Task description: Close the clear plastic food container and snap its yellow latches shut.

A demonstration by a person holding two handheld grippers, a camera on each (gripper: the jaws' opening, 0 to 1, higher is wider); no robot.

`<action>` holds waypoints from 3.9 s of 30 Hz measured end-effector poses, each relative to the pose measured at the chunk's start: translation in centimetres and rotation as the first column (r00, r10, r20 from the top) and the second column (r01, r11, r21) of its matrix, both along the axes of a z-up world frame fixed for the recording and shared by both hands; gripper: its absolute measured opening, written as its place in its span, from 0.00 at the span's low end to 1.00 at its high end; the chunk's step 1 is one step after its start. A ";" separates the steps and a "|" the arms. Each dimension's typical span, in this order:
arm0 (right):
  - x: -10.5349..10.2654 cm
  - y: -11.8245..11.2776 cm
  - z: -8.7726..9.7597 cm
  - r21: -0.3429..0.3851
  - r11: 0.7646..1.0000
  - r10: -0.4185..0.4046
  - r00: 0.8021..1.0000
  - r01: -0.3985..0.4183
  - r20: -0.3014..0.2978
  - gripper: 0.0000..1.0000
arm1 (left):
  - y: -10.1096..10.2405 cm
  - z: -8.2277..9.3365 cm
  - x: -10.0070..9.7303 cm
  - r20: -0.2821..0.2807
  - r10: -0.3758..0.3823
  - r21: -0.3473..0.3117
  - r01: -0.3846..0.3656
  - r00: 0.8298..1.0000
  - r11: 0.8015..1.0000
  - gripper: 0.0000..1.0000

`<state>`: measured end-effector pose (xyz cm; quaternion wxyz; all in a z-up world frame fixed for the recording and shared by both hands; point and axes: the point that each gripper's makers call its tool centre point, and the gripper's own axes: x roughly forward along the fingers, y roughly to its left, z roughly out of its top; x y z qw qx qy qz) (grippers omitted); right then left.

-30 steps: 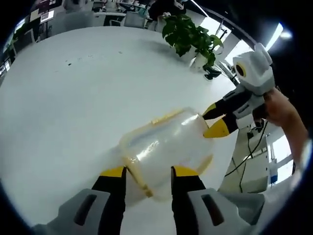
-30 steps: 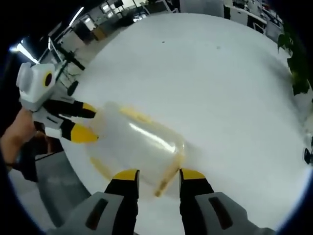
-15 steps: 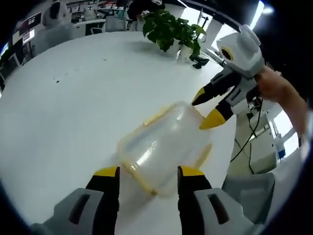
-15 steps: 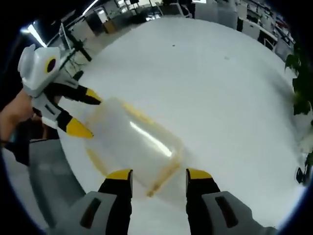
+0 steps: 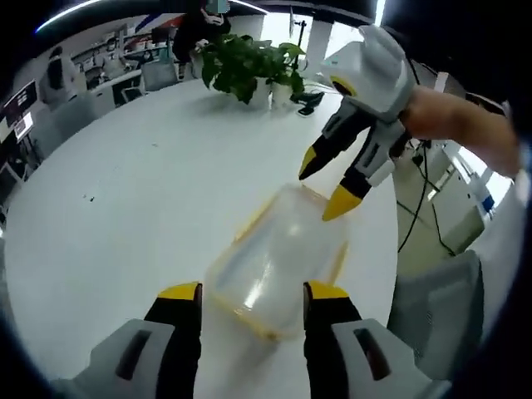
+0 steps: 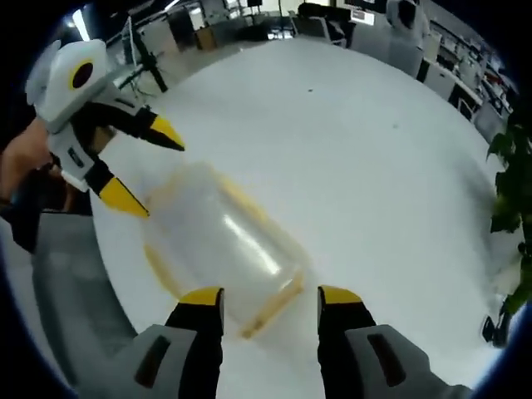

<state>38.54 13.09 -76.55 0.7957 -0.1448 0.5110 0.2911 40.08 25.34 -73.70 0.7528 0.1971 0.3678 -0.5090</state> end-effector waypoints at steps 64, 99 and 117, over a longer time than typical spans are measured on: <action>1.2 7.6 1.3 -0.022 0.818 0.571 0.805 -0.575 0.160 0.42 | -4.6 -1.9 -3.0 0.026 -0.396 0.065 0.394 0.918 0.917 0.44; 2.2 7.4 -0.3 0.014 0.742 0.670 0.742 -0.670 0.008 0.49 | -4.9 -3.4 -4.2 0.247 -0.407 0.234 0.354 0.879 0.906 0.56; 1.7 7.7 -0.8 0.052 0.688 0.725 0.680 -0.724 -0.109 0.43 | -5.4 -4.1 -3.9 0.356 -0.404 0.283 0.314 0.843 0.906 0.56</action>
